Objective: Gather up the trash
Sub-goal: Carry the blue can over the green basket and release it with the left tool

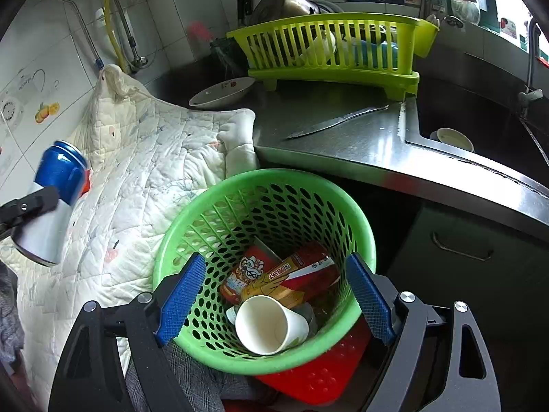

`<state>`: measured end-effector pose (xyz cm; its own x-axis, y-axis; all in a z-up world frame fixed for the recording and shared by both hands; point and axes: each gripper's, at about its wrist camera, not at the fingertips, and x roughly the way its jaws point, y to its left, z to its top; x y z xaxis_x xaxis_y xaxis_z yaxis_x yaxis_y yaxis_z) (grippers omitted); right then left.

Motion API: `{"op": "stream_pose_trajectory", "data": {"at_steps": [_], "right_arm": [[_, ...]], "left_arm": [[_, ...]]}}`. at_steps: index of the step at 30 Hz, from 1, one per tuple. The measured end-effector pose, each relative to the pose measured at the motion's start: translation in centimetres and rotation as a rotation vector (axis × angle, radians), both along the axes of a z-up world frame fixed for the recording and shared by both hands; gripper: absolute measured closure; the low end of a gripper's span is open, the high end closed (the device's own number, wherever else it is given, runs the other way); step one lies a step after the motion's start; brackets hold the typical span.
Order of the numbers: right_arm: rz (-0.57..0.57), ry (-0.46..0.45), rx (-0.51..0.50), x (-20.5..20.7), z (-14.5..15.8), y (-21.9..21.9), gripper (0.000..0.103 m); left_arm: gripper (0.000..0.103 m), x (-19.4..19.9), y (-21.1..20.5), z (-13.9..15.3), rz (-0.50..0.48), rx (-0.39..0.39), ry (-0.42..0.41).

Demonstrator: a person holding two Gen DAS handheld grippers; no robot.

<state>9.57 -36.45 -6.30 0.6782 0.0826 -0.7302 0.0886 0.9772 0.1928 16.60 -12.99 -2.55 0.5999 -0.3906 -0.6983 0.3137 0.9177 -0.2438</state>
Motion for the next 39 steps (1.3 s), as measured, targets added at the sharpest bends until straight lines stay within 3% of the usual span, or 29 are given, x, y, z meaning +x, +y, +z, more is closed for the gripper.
{"op": "stream_pose_trajectory", "data": {"at_steps": [17, 18, 20, 22, 27, 39], "right_arm": [[-0.029, -0.022, 0.019, -2.5, 0.4, -1.6, 0.017], [-0.028, -0.022, 0.021, -2.6, 0.3, -1.6, 0.017], [-0.028, -0.020, 0.022, -2.6, 0.3, -1.7, 0.017], [-0.028, -0.021, 0.023, -2.6, 0.3, -1.6, 0.017], [-0.025, -0.020, 0.037, -2.7, 0.2, -1.5, 0.017], [0.030, -0.029, 0.041, -2.0, 0.7, 0.7, 0.016]], "left_arm": [[0.037, 3.3, -6.5, -4.1, -0.112, 0.000, 0.071], [0.035, 3.5, -6.8, -4.2, -0.119, 0.000, 0.071], [0.019, 3.8, -7.4, -4.5, -0.130, -0.005, 0.076], [0.017, 3.8, -7.7, -4.5, -0.134, -0.017, 0.068], [0.017, 3.2, -7.3, -4.3, -0.143, -0.022, 0.054], [0.017, 1.3, -2.5, -1.9, -0.040, 0.002, -0.008]]}}
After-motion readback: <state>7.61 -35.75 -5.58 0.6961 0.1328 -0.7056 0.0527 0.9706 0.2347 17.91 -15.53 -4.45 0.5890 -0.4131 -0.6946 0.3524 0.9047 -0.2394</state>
